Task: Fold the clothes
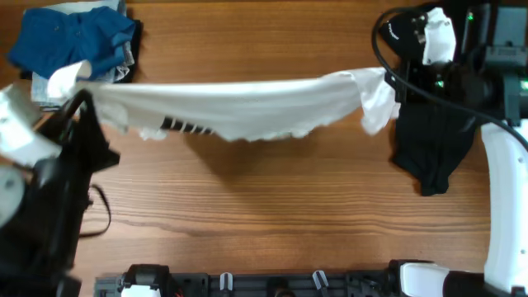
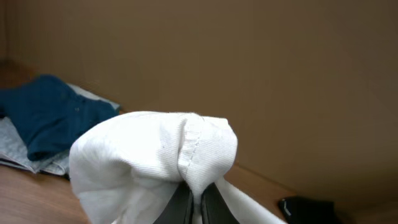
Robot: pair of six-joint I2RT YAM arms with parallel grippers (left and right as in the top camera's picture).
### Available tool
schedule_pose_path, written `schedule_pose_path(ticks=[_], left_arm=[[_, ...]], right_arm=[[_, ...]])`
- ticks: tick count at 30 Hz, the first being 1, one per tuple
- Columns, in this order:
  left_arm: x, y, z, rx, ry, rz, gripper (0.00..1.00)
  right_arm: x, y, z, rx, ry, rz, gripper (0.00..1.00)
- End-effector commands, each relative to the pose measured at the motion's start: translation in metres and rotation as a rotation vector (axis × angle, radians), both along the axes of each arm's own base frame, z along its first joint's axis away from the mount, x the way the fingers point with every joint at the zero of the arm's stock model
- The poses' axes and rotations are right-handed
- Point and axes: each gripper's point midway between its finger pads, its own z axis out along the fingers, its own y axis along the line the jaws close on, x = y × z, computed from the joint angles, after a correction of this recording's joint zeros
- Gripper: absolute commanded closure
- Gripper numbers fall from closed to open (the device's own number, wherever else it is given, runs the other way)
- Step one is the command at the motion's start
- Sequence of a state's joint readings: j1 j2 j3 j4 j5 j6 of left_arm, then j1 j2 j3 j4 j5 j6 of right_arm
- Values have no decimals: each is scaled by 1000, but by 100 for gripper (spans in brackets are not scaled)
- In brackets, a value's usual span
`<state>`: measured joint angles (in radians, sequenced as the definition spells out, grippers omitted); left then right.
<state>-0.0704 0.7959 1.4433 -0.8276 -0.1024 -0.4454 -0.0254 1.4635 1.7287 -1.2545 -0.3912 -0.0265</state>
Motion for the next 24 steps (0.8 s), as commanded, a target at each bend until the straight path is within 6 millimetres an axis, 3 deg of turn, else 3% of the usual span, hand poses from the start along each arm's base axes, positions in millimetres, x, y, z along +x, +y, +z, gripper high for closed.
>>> schedule_pose_path(ticks=[1, 6, 13, 14, 15, 16, 18, 21, 24], left_arm=[[2, 8, -5, 34, 32, 42, 96], [33, 6, -43, 49, 194, 39, 96], [98, 1, -125, 76, 489, 33, 96], [107, 0, -139, 79, 533, 33, 96], [115, 0, -150, 80, 564, 33, 96], [123, -1, -160, 82, 592, 33, 96], [137, -2, -180, 87, 641, 32, 96], [152, -4, -199, 89, 678, 29, 96], [157, -4, -204, 89, 683, 28, 96]], right_arm=[[3, -14, -10, -79, 26, -24, 96], [30, -18, -54, -112, 127, -1, 96], [87, -19, -176, -121, 326, 47, 96], [96, -19, -195, -120, 338, 48, 92], [101, -20, -207, -118, 346, 47, 68], [105, -20, -216, -111, 359, 30, 52], [107, -19, -214, -106, 353, 20, 44], [100, -13, -178, -86, 299, 18, 37], [77, 14, -145, -46, 286, 91, 35]])
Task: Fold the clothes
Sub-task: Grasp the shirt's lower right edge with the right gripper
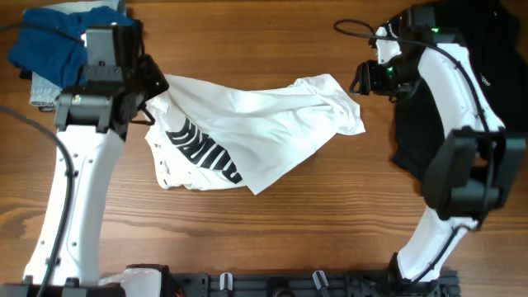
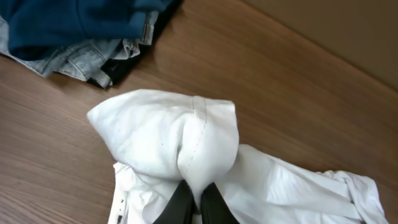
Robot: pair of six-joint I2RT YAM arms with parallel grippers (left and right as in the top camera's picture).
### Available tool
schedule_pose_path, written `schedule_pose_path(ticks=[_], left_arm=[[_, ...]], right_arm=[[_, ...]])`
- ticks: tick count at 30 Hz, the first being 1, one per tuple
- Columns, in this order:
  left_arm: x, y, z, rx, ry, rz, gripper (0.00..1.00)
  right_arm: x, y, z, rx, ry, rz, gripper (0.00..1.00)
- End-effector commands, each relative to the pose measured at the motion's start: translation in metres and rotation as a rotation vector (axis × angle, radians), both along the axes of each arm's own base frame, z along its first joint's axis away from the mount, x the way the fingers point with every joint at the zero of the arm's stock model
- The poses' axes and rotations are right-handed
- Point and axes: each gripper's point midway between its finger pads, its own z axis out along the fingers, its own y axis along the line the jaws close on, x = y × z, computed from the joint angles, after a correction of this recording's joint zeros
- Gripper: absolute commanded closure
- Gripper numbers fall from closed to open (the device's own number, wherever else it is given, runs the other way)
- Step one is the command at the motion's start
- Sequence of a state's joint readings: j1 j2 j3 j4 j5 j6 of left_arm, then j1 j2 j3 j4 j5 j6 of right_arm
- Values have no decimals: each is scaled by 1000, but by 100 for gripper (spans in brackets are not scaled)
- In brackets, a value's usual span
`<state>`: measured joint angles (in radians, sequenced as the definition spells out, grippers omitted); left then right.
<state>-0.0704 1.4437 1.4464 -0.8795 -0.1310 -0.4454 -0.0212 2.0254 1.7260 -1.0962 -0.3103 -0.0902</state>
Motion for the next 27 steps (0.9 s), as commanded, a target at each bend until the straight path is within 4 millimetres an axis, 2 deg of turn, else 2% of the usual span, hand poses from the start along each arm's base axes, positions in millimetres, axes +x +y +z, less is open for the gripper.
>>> schedule_pose_path(ticks=[1, 3, 4, 5, 8, 13, 16, 18, 21, 27], left_arm=[[7, 2, 1, 24, -13, -6, 96], [8, 2, 2, 23, -20, -5, 96], [8, 2, 3, 24, -22, -5, 96], [8, 2, 3, 24, -22, -5, 96], [8, 3, 2, 24, -22, -3, 96], [8, 10, 2, 24, -21, 15, 96], [8, 14, 2, 24, -21, 26, 96], [8, 14, 3, 24, -22, 26, 96], [8, 14, 2, 24, -21, 26, 96], [8, 14, 2, 24, -18, 26, 96]], right_arm=[[-20, 39, 63, 57, -92, 84, 34], [-39, 66, 68, 59, -62, 154, 34], [-61, 96, 65, 53, -12, 237, 31], [-71, 109, 61, 44, 9, 273, 30], [-108, 147, 34, -14, 96, 350, 31], [-179, 190, -25, -58, 230, 467, 33], [-209, 214, -48, -69, 220, 566, 33], [-216, 226, -58, -102, 157, 649, 33], [-213, 242, -65, -150, 32, 762, 28], [-202, 237, -74, -212, -15, 781, 28]])
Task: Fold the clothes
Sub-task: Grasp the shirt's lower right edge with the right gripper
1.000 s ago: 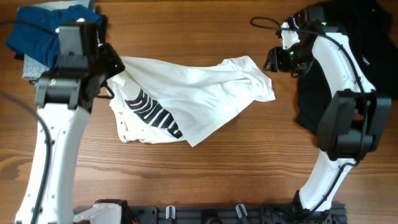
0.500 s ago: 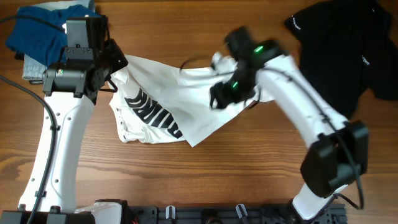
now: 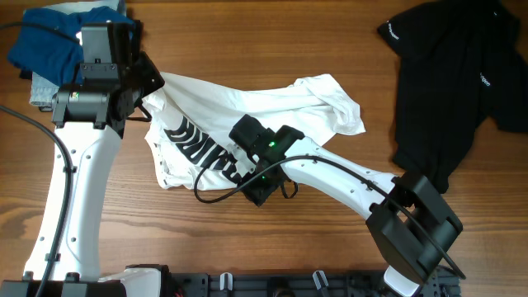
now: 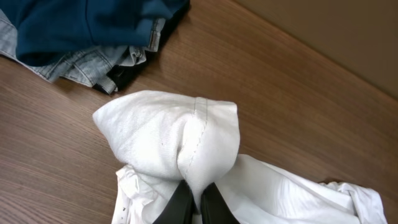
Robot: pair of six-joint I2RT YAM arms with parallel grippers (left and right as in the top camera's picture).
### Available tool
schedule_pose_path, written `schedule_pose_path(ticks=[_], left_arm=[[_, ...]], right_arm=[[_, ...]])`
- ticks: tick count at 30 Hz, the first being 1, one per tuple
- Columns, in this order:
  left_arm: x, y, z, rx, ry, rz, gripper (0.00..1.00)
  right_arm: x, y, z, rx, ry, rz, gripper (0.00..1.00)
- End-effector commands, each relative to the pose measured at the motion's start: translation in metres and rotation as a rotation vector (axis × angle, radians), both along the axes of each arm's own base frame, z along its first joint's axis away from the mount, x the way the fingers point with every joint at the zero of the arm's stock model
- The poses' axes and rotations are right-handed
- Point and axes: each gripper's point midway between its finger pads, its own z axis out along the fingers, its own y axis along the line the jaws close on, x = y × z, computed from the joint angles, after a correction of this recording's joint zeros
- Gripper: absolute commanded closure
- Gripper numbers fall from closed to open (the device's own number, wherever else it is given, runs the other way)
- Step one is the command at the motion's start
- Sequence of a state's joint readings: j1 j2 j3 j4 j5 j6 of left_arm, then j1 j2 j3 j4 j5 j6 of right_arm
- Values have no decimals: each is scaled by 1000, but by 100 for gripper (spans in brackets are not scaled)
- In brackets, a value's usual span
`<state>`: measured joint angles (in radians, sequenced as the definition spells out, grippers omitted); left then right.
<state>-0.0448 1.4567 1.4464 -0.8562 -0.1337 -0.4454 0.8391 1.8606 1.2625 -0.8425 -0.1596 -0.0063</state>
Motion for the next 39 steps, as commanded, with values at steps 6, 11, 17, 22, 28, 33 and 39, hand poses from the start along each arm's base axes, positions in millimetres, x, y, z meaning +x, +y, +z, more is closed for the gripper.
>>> schedule_pose_path(ticks=[6, 11, 17, 22, 28, 33, 39], left_arm=[[2, 4, 3, 23, -7, -1, 96], [2, 4, 3, 23, -8, -1, 96], [2, 4, 4, 23, -11, -1, 96], [2, 4, 4, 23, -11, -1, 96], [2, 4, 4, 22, -10, -1, 96], [2, 1, 3, 14, -10, -10, 96], [0, 2, 2, 14, 0, -10, 96]], right_arm=[[5, -9, -21, -62, -21, 69, 55], [4, -11, -22, -69, -20, 114, 52], [10, -8, -25, -68, -47, 109, 32], [14, -4, -27, -56, -52, 55, 31], [22, 3, -39, -45, -58, -26, 33], [12, -10, -73, -133, 12, -47, 38], [14, -35, -78, -258, -5, -162, 61]])
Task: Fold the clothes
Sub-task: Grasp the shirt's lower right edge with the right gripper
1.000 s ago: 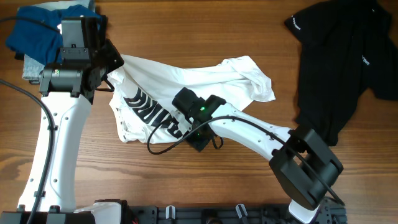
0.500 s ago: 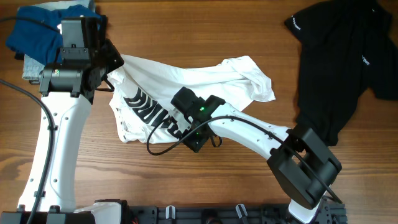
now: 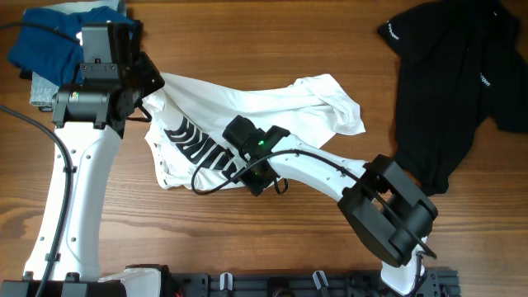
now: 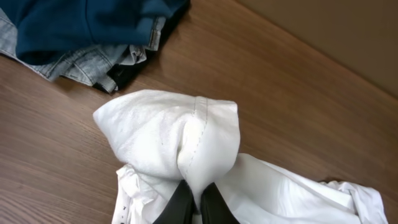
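Note:
A white shirt (image 3: 272, 115) with a black print (image 3: 198, 144) lies crumpled on the wooden table (image 3: 165, 239). My left gripper (image 4: 198, 202) is shut on a bunched fold of the white shirt (image 4: 180, 140) at its left end, also visible from above as the left gripper (image 3: 148, 87). My right gripper (image 3: 254, 175) reaches across from the right and hangs over the shirt's near edge beside the print. Its fingers are hidden under the wrist.
A pile of blue and denim clothes (image 3: 66, 37) sits at the far left corner, close behind the left gripper, and shows again as the pile (image 4: 74, 31). A black shirt (image 3: 445, 82) lies spread at the far right.
The right arm's elbow has swung a little to the left and its wrist sits slightly nearer the print. The left gripper and the shirt have not moved.
The shirt first hung stretched in the air between both grippers. Then it lay crumpled on the table, the left still holding its end and the right beside the other end. Later the right arm was over the shirt's near edge, where it remains.

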Robot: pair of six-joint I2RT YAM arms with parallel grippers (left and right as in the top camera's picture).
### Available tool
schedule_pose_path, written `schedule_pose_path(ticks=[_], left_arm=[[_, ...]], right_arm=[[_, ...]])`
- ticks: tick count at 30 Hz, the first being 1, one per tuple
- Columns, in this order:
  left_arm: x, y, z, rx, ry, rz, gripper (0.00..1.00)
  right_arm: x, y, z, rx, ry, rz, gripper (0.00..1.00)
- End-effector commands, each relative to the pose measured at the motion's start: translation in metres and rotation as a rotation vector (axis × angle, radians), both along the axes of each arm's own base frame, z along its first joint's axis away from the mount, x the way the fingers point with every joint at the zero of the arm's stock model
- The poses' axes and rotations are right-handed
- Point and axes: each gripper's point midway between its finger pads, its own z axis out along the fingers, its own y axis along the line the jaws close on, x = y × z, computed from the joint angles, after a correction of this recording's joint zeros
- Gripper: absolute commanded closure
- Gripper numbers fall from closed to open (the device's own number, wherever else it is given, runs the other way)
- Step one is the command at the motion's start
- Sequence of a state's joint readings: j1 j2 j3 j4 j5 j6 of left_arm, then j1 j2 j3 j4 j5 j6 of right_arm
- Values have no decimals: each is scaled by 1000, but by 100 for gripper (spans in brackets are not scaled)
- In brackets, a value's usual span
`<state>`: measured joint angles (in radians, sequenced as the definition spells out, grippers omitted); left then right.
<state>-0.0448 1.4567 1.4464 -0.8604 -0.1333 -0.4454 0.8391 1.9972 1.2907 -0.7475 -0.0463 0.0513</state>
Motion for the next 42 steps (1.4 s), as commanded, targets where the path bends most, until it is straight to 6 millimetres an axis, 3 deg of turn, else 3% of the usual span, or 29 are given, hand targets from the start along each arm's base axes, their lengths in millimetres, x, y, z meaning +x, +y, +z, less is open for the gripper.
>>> schedule_pose_path(ticks=[1, 3, 9, 12, 14, 16, 20, 25, 27, 35, 42], left_arm=[[1, 2, 2, 15, -4, -10, 96], [1, 2, 2, 15, -4, -10, 96], [2, 2, 3, 15, -8, -10, 96], [2, 2, 3, 16, -9, -11, 96], [2, 3, 3, 20, -8, -10, 96], [2, 3, 3, 20, -8, -9, 96], [2, 2, 3, 20, -8, -10, 96], [2, 2, 3, 20, -8, -10, 96], [2, 2, 3, 20, -7, -10, 96], [2, 2, 3, 20, -7, -10, 96], [2, 2, 3, 20, -7, -10, 96]], right_arm=[[-15, -39, -38, -176, 69, -113, 66], [-18, -44, -32, -195, 88, -151, 74], [-6, -49, 14, -146, 55, -240, 75], [-2, -50, 25, -121, 37, -258, 77], [2, -53, 33, -107, 27, -281, 82], [9, -57, 47, -78, 6, -306, 96], [13, -54, 67, -7, 0, -281, 96], [-34, -31, 63, 63, 169, -102, 55], [-41, -30, 55, 31, 160, -91, 48], [-51, -52, 14, -39, 134, -181, 49], [-37, -38, 7, 24, 79, -136, 47]])
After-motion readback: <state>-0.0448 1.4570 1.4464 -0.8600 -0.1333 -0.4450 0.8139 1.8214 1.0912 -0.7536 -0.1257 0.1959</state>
